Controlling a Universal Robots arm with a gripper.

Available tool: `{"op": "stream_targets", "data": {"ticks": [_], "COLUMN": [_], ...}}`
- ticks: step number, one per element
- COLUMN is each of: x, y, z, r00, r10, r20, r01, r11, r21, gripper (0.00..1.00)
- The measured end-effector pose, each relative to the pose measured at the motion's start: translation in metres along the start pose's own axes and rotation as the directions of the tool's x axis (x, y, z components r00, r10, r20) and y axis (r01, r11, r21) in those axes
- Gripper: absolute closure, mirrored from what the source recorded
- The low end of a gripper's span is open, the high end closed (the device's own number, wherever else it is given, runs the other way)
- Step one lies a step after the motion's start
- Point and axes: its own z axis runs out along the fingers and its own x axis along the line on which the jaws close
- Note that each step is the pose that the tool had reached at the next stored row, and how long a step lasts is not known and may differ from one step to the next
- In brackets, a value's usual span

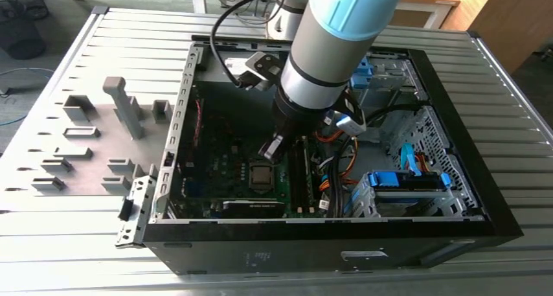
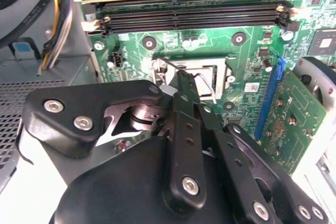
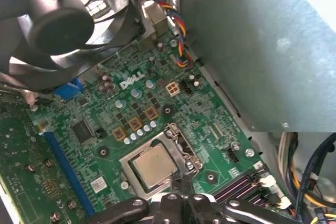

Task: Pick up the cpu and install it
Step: 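Install the first cpu locking lever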

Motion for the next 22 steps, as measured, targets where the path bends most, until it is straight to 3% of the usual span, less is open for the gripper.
{"op": "stream_targets", "data": {"ticks": [7, 13, 22], "x": [0.0026, 0.0021, 0.0026], "y": [-0.0028, -0.0041, -0.0065], "z": [0.0056, 0.0061, 0.0059], "r00": [0.9999, 0.9998, 0.9998], "r10": [-0.008, -0.011, -0.01], "r20": [-0.0077, -0.0139, -0.0186], "r01": [0.008, 0.011, 0.01], "r11": [1.0, 0.9999, 0.9999], "r21": [0.0017, 0.0041, 0.0059], "gripper": [0.89, 0.89, 0.89]}}
